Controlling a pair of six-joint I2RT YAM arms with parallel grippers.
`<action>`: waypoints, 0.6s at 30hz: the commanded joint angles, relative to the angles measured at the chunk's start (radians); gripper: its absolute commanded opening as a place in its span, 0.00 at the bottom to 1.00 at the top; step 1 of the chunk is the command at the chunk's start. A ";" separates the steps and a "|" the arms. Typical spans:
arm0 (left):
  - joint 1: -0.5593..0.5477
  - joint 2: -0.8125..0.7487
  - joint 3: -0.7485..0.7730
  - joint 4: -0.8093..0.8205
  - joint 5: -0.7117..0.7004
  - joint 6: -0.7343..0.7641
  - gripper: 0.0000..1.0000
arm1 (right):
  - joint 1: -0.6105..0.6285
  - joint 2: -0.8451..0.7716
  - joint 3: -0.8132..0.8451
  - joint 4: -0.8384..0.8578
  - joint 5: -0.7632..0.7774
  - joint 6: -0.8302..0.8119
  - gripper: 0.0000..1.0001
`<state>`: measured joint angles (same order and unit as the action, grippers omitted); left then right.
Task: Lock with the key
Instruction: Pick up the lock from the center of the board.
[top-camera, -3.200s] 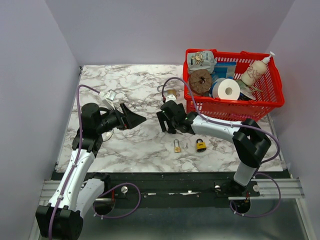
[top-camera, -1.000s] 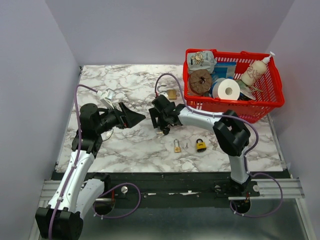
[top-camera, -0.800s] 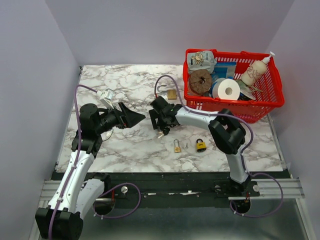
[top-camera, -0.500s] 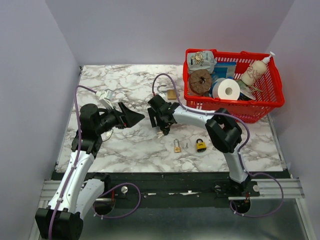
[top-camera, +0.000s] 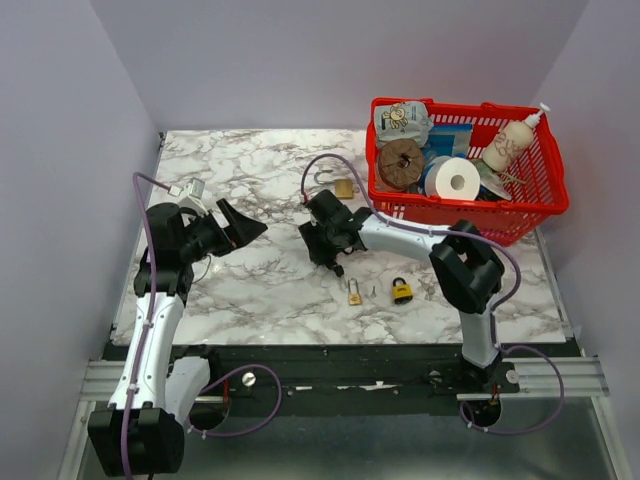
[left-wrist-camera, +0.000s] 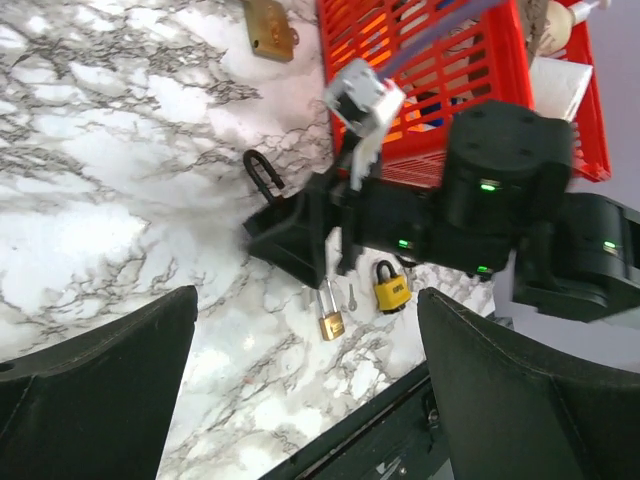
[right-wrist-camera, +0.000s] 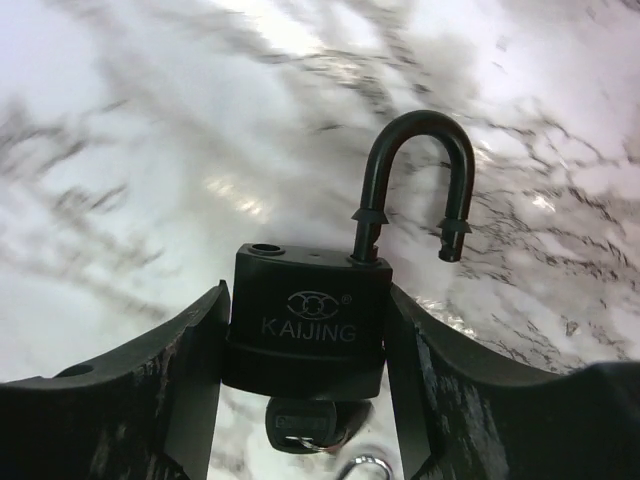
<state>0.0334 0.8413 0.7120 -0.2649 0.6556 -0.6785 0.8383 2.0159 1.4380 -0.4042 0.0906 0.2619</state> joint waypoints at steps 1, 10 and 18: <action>0.080 0.064 0.052 -0.091 0.140 0.074 0.98 | 0.013 -0.176 -0.027 0.117 -0.259 -0.231 0.01; 0.117 0.104 0.081 0.116 0.525 0.214 0.89 | 0.016 -0.417 -0.074 0.104 -0.641 -0.631 0.01; 0.115 0.147 0.417 -0.941 0.521 1.851 0.85 | 0.016 -0.557 -0.012 -0.158 -0.985 -0.798 0.01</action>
<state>0.1440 0.9848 1.0271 -0.6323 1.1339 0.1665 0.8455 1.4975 1.3697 -0.4248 -0.6445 -0.3889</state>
